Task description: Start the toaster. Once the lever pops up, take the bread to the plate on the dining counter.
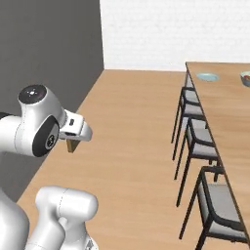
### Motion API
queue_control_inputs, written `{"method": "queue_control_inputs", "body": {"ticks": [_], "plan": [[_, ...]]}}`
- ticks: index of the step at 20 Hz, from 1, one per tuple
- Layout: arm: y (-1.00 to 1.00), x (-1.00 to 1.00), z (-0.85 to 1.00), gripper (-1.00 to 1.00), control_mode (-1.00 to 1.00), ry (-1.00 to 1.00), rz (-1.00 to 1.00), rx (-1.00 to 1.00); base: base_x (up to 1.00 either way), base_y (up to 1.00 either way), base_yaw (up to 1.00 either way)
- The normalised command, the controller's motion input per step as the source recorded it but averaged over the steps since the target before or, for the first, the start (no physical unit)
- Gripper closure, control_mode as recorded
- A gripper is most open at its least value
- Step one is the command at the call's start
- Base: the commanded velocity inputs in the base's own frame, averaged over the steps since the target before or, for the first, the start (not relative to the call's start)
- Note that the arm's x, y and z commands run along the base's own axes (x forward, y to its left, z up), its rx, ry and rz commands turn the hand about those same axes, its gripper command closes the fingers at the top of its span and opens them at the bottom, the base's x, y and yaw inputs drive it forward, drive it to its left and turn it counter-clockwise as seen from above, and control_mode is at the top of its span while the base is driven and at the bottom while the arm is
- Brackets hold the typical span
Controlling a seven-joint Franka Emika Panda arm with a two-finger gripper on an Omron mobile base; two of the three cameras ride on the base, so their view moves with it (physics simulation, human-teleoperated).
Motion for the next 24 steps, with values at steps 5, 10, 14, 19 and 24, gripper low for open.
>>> {"method": "queue_control_inputs", "body": {"ticks": [5, 10, 14, 19, 24], "plan": [[0.0, 0.0, 0.0, 1.0, 1.0, 0.0, 0.0, 0.0, 1.0, 0.63, -0.09], [0.0, 0.0, 0.0, 1.0, 1.0, 0.0, 0.0, 0.0, 1.0, 0.51, -0.13], [0.0, 0.0, 0.0, 1.0, 1.0, 0.0, 0.0, 0.0, 1.0, 0.5, -0.15], [0.0, 0.0, 0.0, 1.0, 1.0, 0.0, 0.0, 0.0, 0.95, 0.39, -0.34], [0.0, 0.0, 0.0, 1.0, 1.0, 0.0, 0.0, 0.0, 0.78, 0.38, -0.59]]}}
